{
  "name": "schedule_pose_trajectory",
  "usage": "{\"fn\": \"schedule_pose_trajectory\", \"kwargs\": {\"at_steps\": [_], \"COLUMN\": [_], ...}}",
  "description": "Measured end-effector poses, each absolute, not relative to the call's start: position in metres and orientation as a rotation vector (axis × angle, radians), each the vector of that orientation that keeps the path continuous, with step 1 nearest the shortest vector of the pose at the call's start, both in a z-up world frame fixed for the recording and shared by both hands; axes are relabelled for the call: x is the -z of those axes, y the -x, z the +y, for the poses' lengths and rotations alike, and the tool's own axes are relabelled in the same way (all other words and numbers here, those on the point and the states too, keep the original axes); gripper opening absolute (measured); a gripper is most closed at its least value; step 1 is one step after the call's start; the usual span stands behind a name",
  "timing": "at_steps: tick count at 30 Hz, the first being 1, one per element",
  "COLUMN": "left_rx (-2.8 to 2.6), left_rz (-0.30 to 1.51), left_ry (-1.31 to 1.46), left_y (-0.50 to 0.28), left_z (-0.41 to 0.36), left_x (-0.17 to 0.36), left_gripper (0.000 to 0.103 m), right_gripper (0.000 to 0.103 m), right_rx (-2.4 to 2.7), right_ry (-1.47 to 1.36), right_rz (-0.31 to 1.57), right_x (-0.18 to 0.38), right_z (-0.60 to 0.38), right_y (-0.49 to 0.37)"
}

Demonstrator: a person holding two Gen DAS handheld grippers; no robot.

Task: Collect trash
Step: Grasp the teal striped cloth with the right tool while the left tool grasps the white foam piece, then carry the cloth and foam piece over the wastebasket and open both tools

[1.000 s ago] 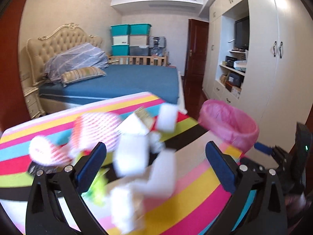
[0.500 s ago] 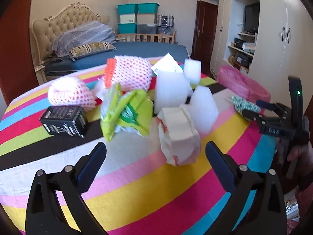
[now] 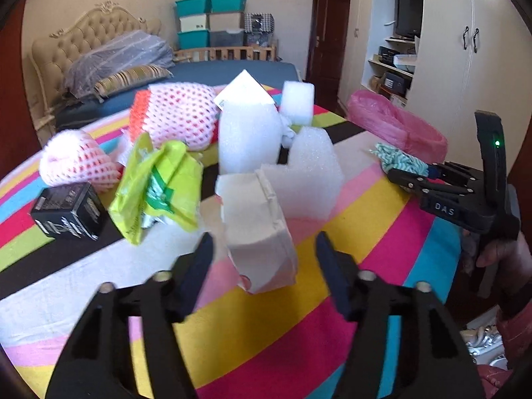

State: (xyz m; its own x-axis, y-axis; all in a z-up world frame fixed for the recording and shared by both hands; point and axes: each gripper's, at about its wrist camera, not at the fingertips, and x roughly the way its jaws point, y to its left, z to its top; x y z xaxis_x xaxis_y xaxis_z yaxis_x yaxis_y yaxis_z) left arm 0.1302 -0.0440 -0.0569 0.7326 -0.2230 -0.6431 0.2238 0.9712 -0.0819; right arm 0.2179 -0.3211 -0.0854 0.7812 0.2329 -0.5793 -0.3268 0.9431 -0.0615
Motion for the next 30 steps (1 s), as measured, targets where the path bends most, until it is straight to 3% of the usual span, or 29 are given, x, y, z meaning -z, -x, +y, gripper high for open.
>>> {"fn": "schedule_pose_trajectory", "kwargs": {"at_steps": [3, 15, 30], "left_rx": [0.253, 0.22, 0.199], "left_rz": [0.713, 0.585, 0.56], "left_ry": [-0.009, -0.086, -0.098], "left_y": [-0.129, -0.109, -0.106], "left_z": [-0.046, -0.047, -0.048], "left_x": [0.059, 0.045, 0.044], "left_gripper": [0.031, 0.03, 0.03], "right_gripper": [0.036, 0.034, 0.034], "right_rx": [-0.301, -0.341, -0.424], "right_ry": [0.16, 0.144, 0.147], "right_rz": [0.584, 0.543, 0.495], "right_x": [0.086, 0.081, 0.068], "right_z": [-0.32, -0.317, -0.303], "right_y": [-0.213, -0.193, -0.164]}}
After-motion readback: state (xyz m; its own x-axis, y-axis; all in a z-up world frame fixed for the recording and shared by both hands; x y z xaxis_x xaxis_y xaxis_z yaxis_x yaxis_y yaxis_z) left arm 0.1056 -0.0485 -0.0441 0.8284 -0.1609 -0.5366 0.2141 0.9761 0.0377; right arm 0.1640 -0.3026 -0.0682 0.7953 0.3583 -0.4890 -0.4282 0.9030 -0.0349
